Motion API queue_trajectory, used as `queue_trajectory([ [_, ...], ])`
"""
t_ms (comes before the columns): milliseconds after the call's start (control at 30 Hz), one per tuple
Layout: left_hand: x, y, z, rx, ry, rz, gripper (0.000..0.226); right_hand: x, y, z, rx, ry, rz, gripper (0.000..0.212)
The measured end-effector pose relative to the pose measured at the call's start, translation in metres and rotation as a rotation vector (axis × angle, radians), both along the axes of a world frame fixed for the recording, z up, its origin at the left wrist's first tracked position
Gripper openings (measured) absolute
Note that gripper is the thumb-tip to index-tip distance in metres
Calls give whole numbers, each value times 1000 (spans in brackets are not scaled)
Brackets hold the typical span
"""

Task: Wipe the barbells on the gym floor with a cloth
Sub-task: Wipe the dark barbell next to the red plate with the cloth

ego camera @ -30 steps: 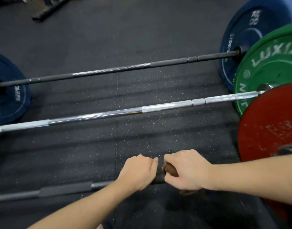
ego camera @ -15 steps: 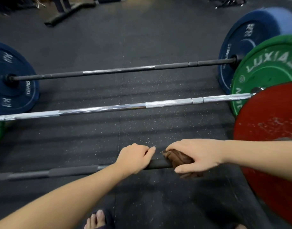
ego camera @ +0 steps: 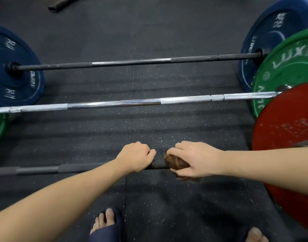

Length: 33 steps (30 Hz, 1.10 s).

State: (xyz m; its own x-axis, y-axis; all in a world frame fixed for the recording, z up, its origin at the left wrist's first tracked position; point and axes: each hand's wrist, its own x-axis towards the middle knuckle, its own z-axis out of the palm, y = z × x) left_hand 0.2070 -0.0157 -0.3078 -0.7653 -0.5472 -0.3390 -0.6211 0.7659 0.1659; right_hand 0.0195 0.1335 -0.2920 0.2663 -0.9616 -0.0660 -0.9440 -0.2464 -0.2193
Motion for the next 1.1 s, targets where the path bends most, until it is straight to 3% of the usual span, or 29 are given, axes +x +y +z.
queue_trajectory([
  [233, 1, -3, -5, 27, 25, 15, 51, -64, 30, 5, -73, 77, 91, 40],
  [400, 0, -1, -2, 26, 25, 10, 51, -40, 20, -4, -186, 92, 98, 29],
  [633, 0, 3, 3, 20, 20, 8, 52, 15, -8, -11, -211, 102, 54, 38],
  [767, 0, 2, 3, 23, 7, 6, 51, -11, 4, 0, -154, 102, 101, 42],
  [900, 0, 1, -1, 44, 8, 13, 49, -45, 19, 6, -154, 158, 123, 33],
  [1100, -1, 0, 1, 72, -1, 25, 47, -31, 5, 3, -178, 147, 186, 32],
])
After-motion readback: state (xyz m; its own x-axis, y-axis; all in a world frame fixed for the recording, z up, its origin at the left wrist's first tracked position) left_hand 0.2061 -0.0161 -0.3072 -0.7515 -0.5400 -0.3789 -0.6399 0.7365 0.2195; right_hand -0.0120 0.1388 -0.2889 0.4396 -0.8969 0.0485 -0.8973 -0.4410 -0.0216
